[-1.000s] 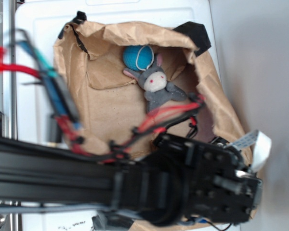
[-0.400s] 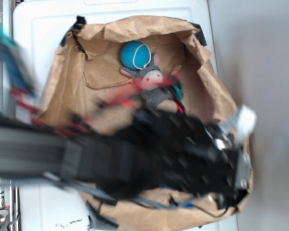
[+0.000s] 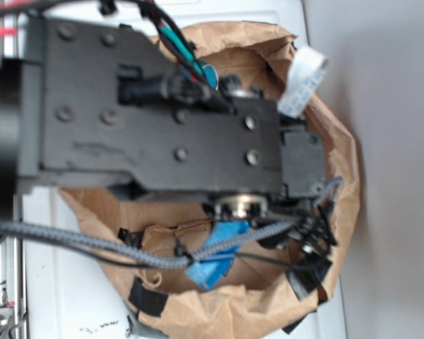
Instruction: Grab the blue sponge.
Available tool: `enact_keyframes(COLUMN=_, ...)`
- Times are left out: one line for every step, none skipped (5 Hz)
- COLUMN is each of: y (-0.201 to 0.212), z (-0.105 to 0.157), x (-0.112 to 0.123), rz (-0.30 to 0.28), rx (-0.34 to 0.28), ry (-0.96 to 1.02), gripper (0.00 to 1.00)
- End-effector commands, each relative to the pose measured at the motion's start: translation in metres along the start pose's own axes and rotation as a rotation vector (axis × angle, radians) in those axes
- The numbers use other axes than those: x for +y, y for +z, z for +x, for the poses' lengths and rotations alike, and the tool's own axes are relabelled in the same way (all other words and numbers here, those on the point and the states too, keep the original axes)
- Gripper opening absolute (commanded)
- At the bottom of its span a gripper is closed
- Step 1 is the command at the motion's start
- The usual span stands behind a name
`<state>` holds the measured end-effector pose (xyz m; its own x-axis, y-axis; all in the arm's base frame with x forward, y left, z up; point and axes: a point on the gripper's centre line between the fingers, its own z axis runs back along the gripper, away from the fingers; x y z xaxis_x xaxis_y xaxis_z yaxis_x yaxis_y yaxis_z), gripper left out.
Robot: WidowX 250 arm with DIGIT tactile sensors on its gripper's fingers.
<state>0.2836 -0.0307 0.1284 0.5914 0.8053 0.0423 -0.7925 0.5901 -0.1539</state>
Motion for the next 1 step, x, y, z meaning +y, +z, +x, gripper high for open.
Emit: enact_keyframes(y=0.0363, z=0.0164, x=0.0095, rz=0.04, rx=-0.146, ry=-0.052, gripper=0.0)
